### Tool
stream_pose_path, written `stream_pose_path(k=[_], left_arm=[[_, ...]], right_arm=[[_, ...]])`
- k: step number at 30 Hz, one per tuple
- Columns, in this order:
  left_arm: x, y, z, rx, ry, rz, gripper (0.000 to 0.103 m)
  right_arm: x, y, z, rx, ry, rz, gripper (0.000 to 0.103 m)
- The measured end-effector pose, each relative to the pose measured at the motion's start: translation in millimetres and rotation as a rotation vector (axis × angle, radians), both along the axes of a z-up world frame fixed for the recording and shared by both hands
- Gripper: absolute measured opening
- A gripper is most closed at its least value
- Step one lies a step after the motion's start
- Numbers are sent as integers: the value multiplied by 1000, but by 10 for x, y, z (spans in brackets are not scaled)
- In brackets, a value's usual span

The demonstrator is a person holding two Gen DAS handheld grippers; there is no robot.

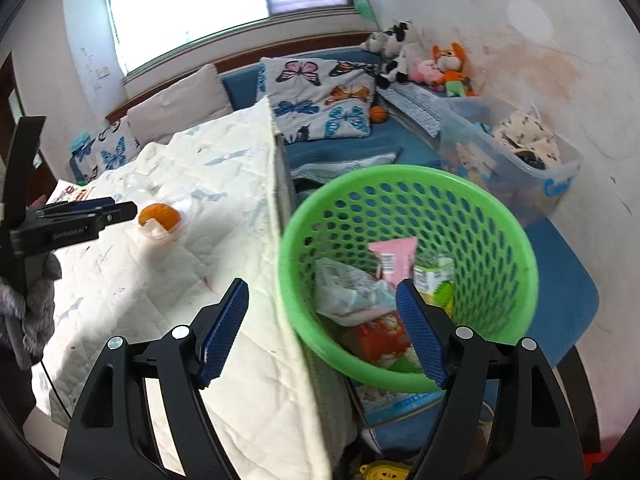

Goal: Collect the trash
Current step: 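Grasp the clear round plastic lid with the left tool while the right tool approaches the orange peel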

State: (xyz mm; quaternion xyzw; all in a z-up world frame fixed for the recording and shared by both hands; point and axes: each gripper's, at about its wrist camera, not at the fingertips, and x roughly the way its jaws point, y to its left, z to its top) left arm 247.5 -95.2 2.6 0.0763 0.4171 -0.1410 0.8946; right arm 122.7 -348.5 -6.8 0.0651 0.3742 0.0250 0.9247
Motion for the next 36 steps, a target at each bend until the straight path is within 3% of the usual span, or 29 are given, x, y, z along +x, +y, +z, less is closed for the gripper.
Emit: stream_pose_path(k=[5, 12, 19, 29, 36], left_arm=[[203, 398, -32, -7, 12, 95, 57], [486, 643, -150, -35, 57, 162, 60], [631, 656, -275, -54, 92, 158, 71], [817, 716, -438, -100, 143, 188, 71], [852, 770, -471, -141, 167, 187, 55]], right_arm=[[67, 177, 19, -6, -2, 37, 76], [185, 394, 10, -18, 7, 82, 76], [314, 552, -26, -25, 20, 113, 76], [477, 752, -72, -32, 35, 150, 76], [556, 939, -70, -35, 40, 191, 76]])
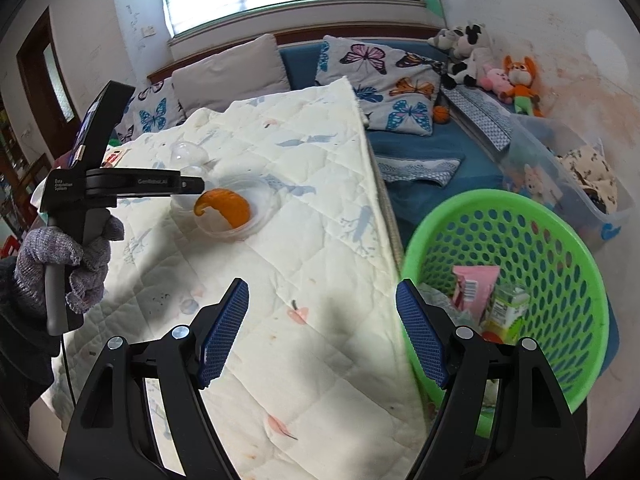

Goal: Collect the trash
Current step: 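Grasp the clear round plastic lid with the left tool while the right tool approaches the orange peel, then grasp the orange peel with the right tool and lift it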

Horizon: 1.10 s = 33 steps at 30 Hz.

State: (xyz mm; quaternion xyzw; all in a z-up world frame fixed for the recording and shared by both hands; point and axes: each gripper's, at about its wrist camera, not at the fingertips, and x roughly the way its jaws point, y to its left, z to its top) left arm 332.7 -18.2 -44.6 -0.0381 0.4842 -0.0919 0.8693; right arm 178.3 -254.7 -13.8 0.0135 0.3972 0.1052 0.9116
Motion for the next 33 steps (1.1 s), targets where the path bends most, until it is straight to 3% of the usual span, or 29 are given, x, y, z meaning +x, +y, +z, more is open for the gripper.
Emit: stream_pose_path(k=[10, 21, 33], left_arm=[[-174, 170, 220, -27, -56, 3, 54], [-405, 574, 452, -40, -98, 36, 54], [-514, 838, 469, -49, -105, 51, 54]], right_arm=[[177, 368, 48, 14, -2, 77, 76], [506, 804, -61, 50, 33, 138, 65], [939, 1083, -259, 62, 74, 155, 60]])
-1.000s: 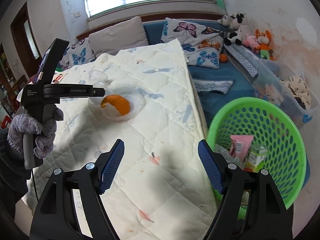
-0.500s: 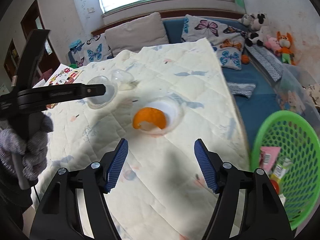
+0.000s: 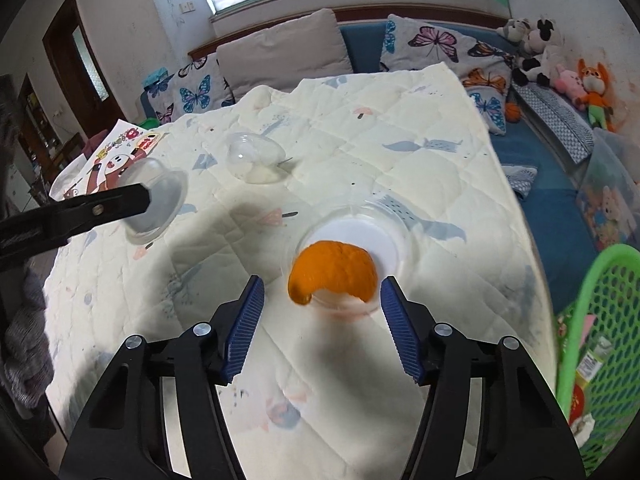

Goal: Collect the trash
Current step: 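Grasp the orange peel with the right tool and lift it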

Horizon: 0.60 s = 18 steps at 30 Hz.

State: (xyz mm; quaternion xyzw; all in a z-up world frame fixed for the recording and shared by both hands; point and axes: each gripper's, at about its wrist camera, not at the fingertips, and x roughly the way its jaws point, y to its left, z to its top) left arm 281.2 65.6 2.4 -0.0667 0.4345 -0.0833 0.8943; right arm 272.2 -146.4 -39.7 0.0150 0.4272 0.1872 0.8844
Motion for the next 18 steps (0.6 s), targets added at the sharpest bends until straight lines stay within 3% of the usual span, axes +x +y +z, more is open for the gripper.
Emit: stream_pose_path(k=[7, 18], left_arm=[[-4, 86, -43, -3, 7, 5, 54], [-17, 88, -83, -3, 13, 4, 54]], right_arm=[[164, 37, -114, 10, 23, -19, 58], [169, -10, -113, 16, 19, -28, 40]])
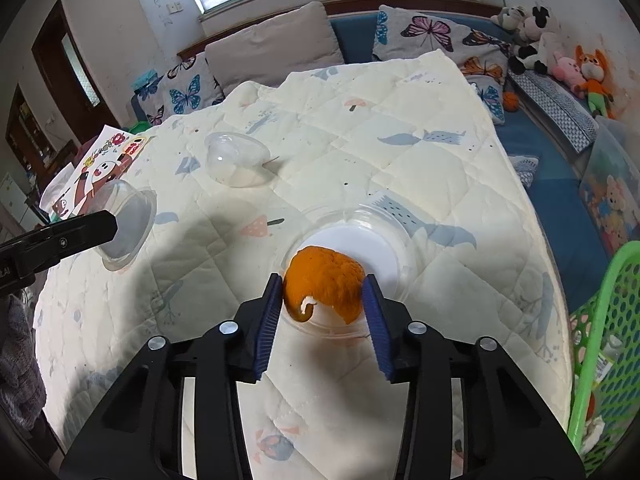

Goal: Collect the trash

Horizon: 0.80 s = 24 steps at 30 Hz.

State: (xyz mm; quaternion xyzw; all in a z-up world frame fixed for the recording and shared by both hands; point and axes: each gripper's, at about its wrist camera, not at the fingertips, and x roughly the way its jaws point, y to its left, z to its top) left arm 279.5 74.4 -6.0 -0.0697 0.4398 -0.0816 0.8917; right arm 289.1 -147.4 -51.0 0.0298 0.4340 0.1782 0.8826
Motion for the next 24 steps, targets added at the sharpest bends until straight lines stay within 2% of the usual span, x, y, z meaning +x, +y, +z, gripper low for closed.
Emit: stream_pose_path(k=[10, 24], left_arm=[[-89, -120, 94, -1, -14, -14, 54], [-251, -404, 221, 12, -30, -59, 54]], right_arm=[[-249, -84, 220, 21, -45, 8, 36], [-651, -339, 253, 39, -53, -18, 30]])
